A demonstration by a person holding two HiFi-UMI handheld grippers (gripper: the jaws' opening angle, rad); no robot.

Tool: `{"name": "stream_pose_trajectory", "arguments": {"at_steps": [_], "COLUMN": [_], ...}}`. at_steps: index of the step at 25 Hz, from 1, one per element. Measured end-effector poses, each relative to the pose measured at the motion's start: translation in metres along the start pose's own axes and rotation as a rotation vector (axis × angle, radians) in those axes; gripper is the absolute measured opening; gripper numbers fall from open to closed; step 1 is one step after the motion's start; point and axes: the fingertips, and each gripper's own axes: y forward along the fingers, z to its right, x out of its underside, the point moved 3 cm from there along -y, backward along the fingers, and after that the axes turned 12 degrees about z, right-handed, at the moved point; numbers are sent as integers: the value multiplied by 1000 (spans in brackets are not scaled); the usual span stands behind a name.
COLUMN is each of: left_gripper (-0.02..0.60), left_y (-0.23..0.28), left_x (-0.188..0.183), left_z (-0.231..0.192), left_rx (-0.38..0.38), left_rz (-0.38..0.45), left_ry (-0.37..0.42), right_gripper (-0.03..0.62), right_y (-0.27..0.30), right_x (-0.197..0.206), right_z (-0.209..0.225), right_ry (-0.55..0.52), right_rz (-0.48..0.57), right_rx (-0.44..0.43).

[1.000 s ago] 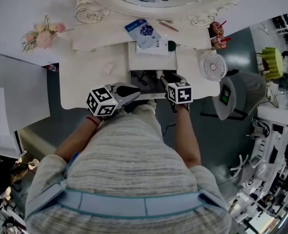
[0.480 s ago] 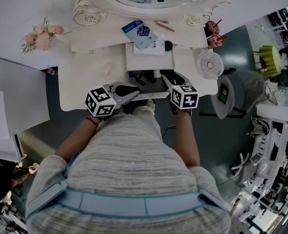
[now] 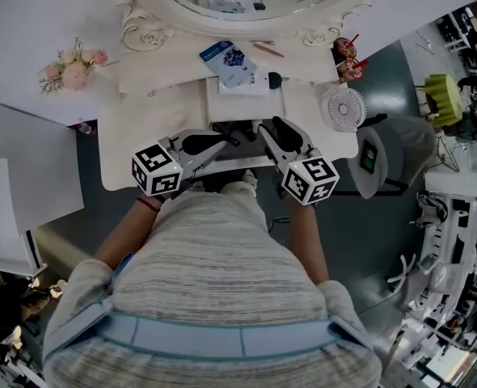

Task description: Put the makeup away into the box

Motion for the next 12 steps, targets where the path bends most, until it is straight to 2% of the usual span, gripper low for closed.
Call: {"name": "stream_pose_trajectory", "arguments": {"at_steps": [6, 9, 12], "left_gripper": [17, 17, 17], "left_y": [-3, -5, -7], "left_x": [-27, -34, -34], "left_z": [8, 11, 10], "left_rx": [17, 22, 17], "left_rz": [73, 92, 92], "left_ry": [45, 63, 70], "right_gripper": [134, 45, 25], "right_y": [-4, -11, -15], "right_x": [-18, -28, -31], "right_z": [-35, -47, -58], "right_ry": [-6, -11, -4], "right_rz": [92, 173, 216], "right_rx": [-89, -107, -127]}}
